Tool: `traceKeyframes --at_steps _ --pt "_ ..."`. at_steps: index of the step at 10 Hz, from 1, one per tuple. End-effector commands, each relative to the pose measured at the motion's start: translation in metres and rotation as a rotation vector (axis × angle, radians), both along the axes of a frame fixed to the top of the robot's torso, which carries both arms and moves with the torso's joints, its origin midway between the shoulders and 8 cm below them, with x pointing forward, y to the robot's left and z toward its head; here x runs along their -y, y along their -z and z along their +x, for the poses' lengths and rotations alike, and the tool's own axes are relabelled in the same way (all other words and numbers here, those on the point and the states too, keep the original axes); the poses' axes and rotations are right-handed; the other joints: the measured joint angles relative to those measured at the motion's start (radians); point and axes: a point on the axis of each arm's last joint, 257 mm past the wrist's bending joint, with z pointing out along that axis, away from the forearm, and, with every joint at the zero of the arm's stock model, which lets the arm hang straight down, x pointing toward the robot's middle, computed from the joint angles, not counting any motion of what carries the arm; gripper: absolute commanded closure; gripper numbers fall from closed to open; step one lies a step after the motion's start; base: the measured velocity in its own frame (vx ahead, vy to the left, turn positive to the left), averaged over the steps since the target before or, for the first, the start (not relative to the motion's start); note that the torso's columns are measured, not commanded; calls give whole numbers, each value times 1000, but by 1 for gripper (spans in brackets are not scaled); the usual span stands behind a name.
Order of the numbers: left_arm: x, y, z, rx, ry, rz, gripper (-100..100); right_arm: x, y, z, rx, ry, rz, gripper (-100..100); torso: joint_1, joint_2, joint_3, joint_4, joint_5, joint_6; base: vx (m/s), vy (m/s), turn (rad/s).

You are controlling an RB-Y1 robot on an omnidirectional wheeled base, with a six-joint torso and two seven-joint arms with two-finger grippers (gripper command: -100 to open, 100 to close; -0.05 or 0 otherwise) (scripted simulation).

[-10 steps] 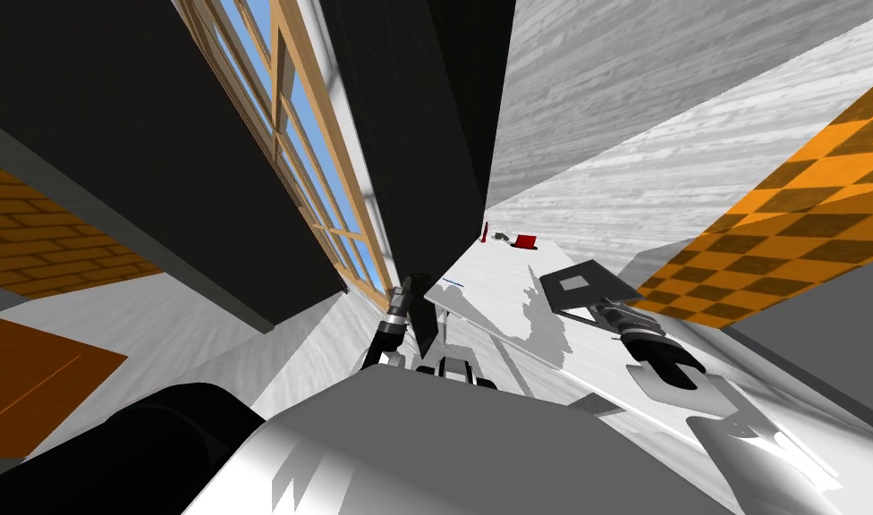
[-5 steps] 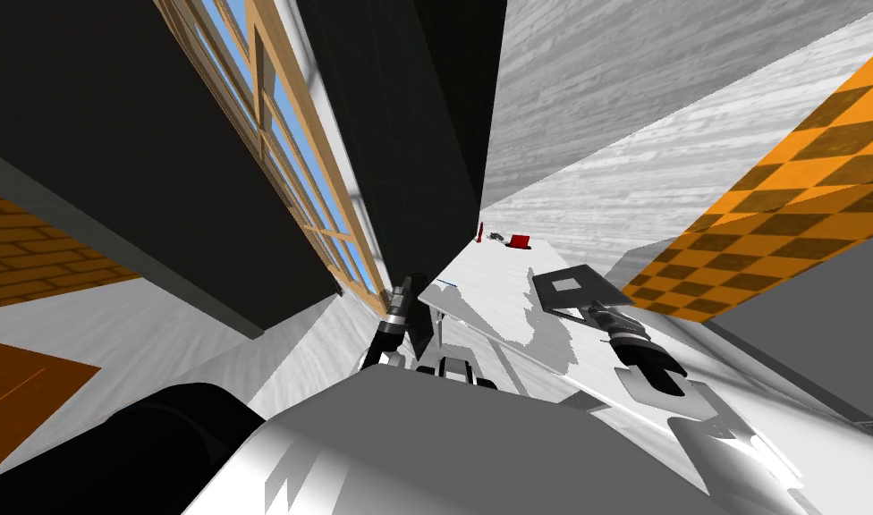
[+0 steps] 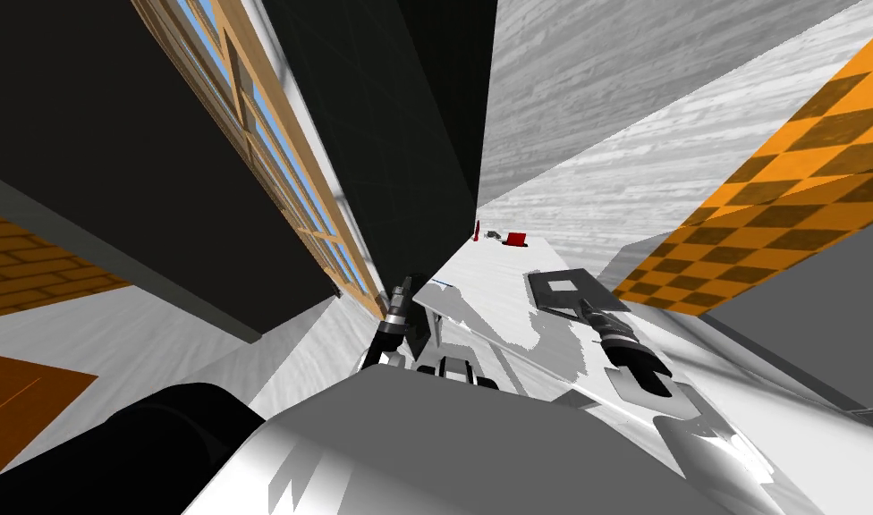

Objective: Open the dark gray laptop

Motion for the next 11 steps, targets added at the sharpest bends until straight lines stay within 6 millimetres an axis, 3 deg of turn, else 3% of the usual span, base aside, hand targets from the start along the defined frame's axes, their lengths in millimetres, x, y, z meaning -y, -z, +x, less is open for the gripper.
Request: traceKeyframes --at_steps 1,6,7,8,11 --pt "0 0 0 0 0 0 0 13 -17 9 -3 16 -5 -100 4 9 5 6 5 5 -68 36 48" --pt "0 0 0 0 0 0 0 39 -58 26 -1 51 -18 -100 3 13 8 9 8 8 -73 34 50" --pt "0 0 0 0 0 0 0 36 -52 25 -4 46 -16 -100 3 12 7 9 8 7 -26 8 5" --pt "0 0 0 0 0 0 0 37 -52 25 -6 49 -13 0 1 9 5 8 7 7 -8 3 -4" --pt "0 0 0 0 0 0 0 37 -47 23 -13 51 -8 0 3 11 6 8 8 7 -2 1 -1"
